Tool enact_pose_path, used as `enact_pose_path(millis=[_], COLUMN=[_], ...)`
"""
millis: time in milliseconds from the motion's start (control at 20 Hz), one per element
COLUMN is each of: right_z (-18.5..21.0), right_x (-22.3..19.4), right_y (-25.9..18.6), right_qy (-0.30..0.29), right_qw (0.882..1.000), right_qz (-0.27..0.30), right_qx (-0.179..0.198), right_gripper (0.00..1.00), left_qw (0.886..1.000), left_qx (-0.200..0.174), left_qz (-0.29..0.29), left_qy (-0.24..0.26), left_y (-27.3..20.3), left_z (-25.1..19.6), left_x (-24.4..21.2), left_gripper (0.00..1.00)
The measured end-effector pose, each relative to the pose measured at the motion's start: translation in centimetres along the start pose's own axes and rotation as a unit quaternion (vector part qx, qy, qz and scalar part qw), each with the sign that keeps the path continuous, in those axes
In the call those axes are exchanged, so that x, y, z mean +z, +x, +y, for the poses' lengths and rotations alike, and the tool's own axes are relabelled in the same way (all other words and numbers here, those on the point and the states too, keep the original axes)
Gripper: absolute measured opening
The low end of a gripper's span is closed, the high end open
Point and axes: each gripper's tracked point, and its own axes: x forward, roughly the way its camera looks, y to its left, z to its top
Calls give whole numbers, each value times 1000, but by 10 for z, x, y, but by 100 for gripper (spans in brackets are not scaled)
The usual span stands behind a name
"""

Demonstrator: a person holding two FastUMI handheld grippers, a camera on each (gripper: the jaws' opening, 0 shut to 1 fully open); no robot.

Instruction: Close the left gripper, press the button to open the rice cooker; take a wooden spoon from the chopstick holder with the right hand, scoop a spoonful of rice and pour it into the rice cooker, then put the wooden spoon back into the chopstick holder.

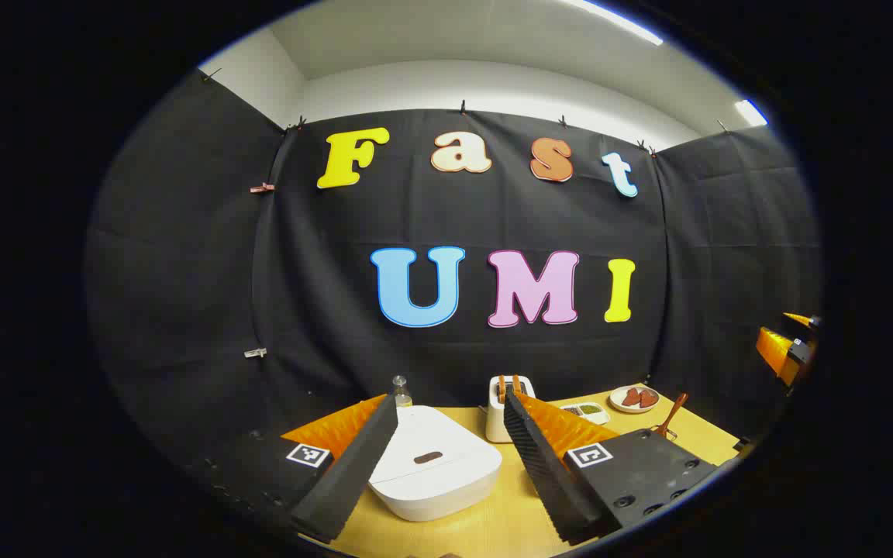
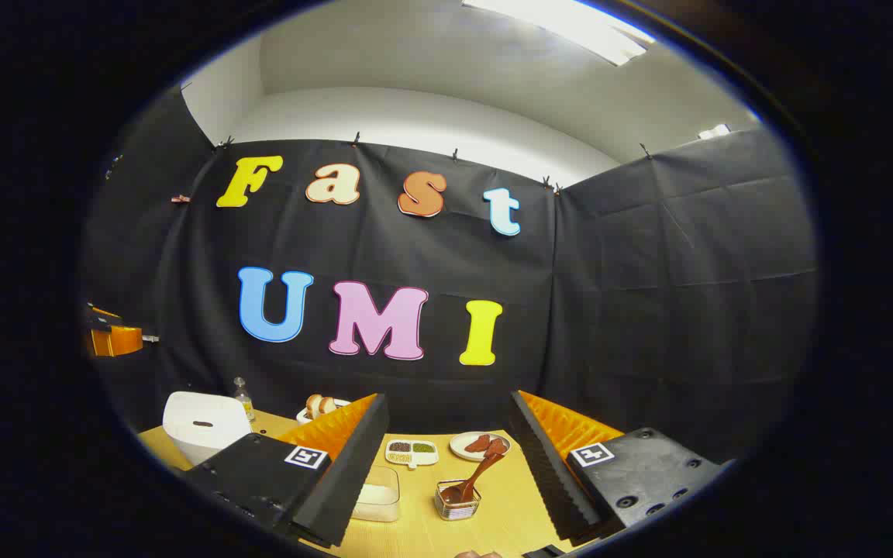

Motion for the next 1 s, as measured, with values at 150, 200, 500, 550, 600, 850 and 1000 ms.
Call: enact_pose_path(millis=[150, 200, 500, 550, 600, 850, 1000], right_z=[-3, -5, -15, -16, -18, -21, -18], right_x=[-6, -8, -27, -31, -34, -37, -46], right_y=[-3, -2, 21, 26, 31, 58, 72], right_qy=[6, 4, 17, 16, 13, 22, 18], right_qw=[1000, 1000, 999, 999, 999, 999, 999], right_qz=[8, 11, 27, 30, 34, 40, 45], right_qx=[-4, -5, -10, -8, -5, 6, 14], right_gripper=[98, 98, 98, 98, 98, 98, 98], left_qw=[1000, 1000, 1000, 1000, 1000, 999, 999], left_qx=[0, -1, -7, -6, -5, 11, 30], left_qz=[1, 3, 20, 21, 21, 30, 40], left_qy=[-4, -5, 7, 5, 1, -1, -14], left_y=[-1, -1, 15, 18, 22, 38, 48], left_z=[-2, -3, -21, -24, -28, -29, -19], left_x=[-1, -3, -11, -10, -11, -14, -18], left_gripper=[96, 96, 96, 96, 96, 96, 95])
